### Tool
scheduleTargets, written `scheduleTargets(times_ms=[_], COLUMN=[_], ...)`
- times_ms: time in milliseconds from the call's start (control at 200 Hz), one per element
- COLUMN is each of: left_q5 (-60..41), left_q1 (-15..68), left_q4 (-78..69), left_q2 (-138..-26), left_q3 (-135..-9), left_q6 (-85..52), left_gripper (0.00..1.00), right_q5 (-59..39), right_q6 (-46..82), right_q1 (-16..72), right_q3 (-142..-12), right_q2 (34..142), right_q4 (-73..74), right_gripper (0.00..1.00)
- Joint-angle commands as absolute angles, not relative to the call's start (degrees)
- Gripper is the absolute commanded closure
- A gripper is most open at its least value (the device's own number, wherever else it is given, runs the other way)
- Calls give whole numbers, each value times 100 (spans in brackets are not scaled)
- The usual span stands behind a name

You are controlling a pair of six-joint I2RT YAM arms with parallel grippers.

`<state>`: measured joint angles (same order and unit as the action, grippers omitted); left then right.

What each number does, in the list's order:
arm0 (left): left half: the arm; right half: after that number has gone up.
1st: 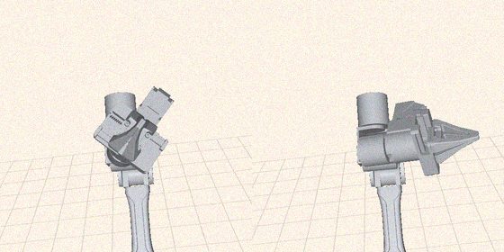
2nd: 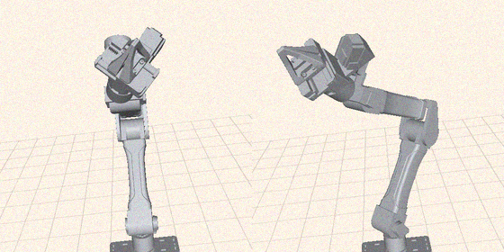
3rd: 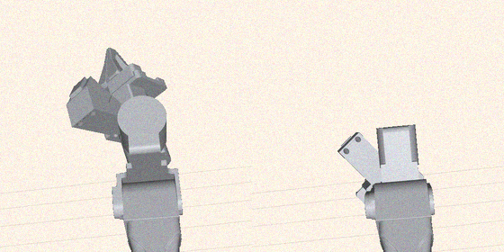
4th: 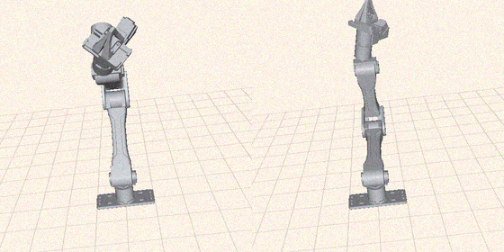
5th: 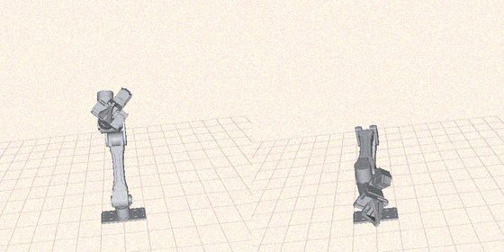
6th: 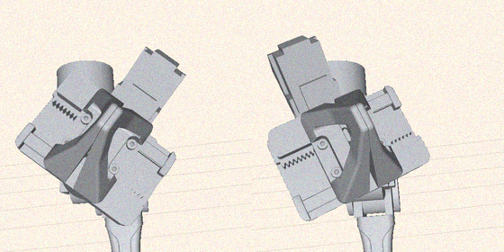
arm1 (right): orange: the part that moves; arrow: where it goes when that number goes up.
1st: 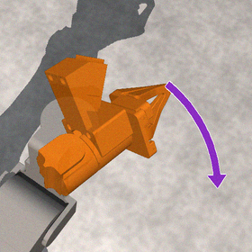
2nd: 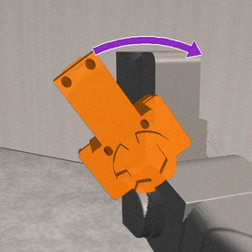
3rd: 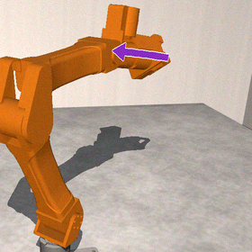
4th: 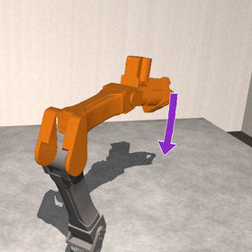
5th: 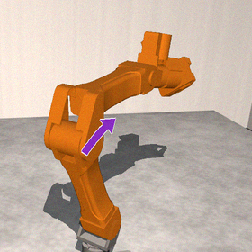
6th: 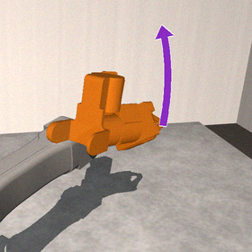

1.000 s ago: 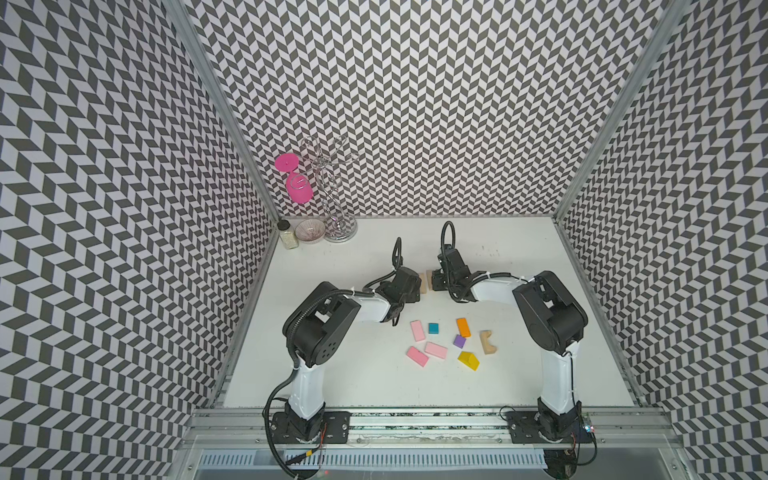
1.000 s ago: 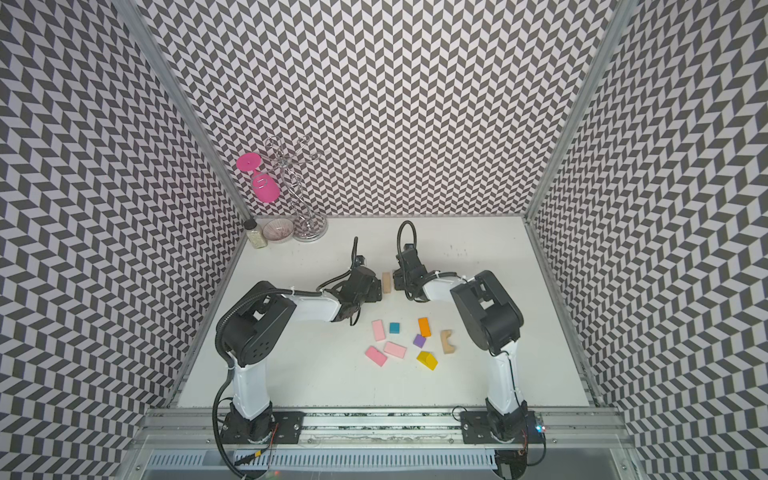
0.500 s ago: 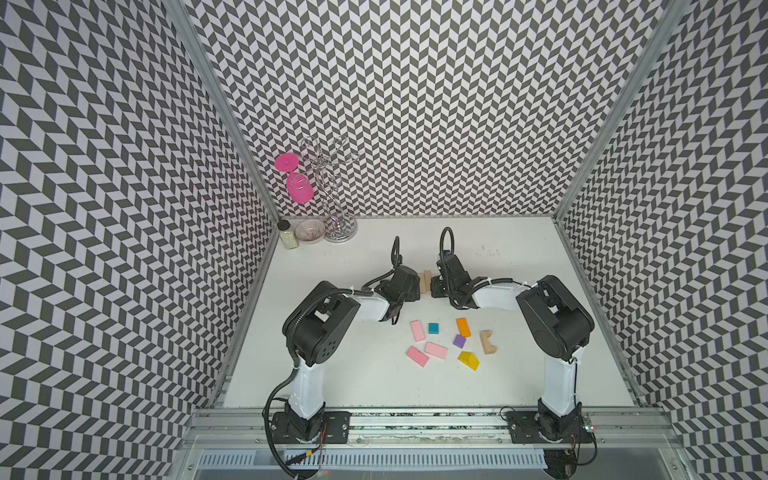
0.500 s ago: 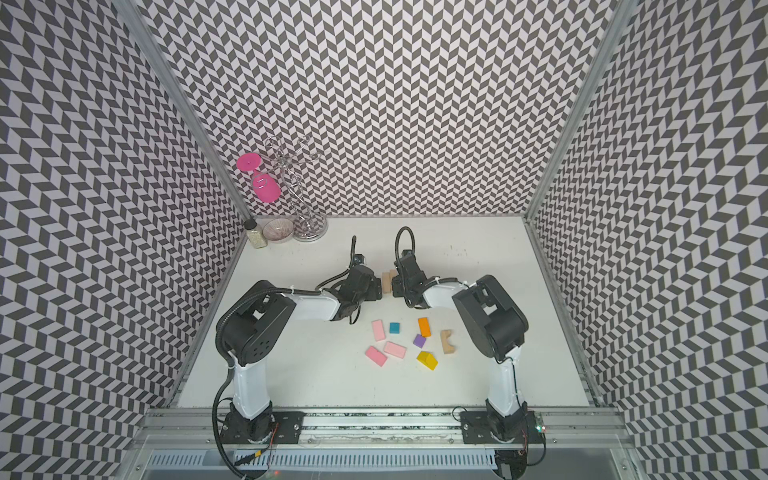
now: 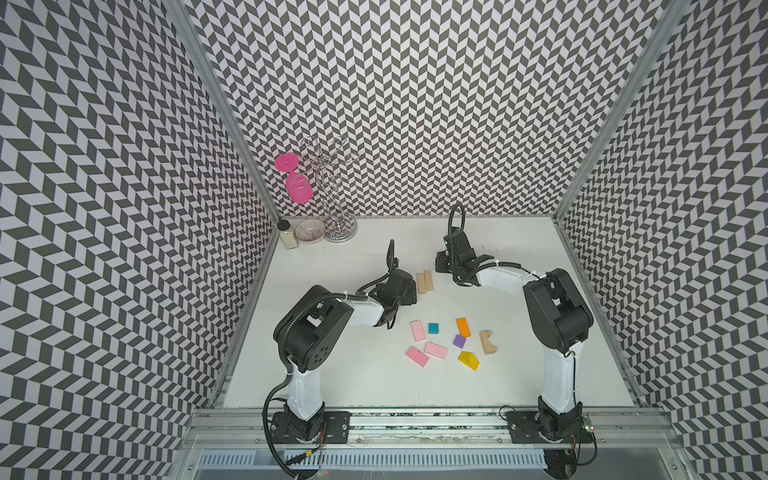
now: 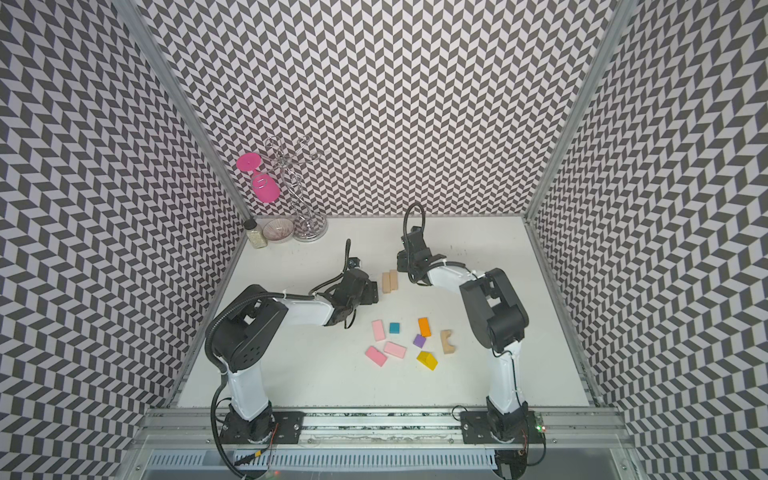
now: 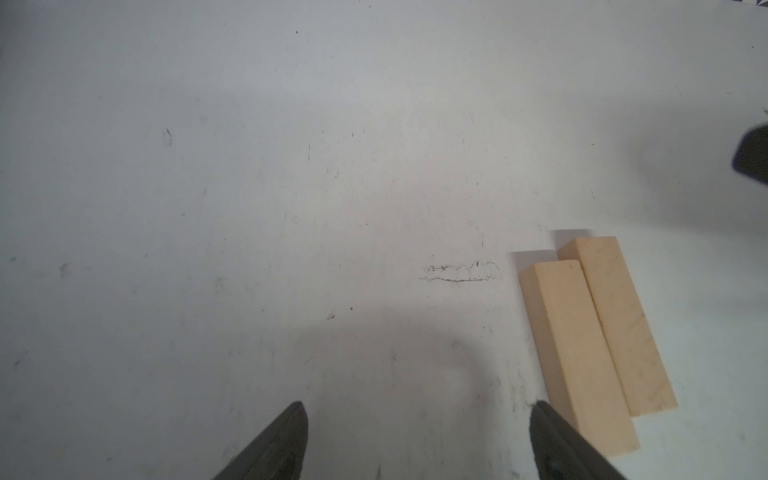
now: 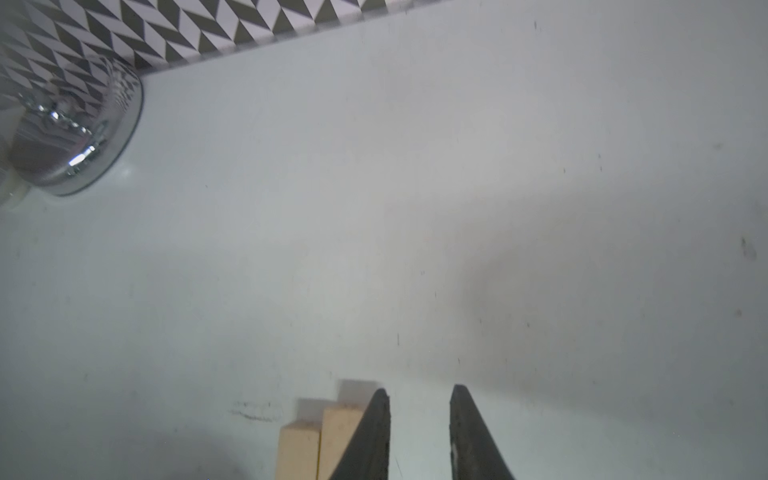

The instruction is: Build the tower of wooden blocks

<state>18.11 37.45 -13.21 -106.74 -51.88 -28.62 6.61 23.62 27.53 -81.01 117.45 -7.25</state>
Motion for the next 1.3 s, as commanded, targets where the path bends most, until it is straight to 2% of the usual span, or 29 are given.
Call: scheduleTargets(times_ms=[0, 300, 531, 1022, 1292], left_q5=[1868, 1851, 1903, 1986, 1935], left_q1=[3709, 3701, 3698, 3691, 3691], left_q4=[-1360, -1397, -1371, -1371, -1477], left_q2=[-10245, -9694, -9296, -8697, -8835], left_q3=[-4988, -4688, -4466, -4105, -4125], left_q6=[-2914, -2901, -2851, -2868, -2829], left_gripper=[15, 14, 14, 13, 13], right_q5=[569, 176, 246, 264, 510], right_q6=[2295, 2217, 2224, 2370, 2470], right_q1=[2777, 2821, 3001, 3076, 3060], right_q3=[-8541, -9134, -9169, -8627, -8535], right_q2=[12221, 12750, 12850, 12474, 12052], right_q4=[-1072, -1243, -1325, -1072, -1043], right_gripper=[74, 74, 75, 75, 74])
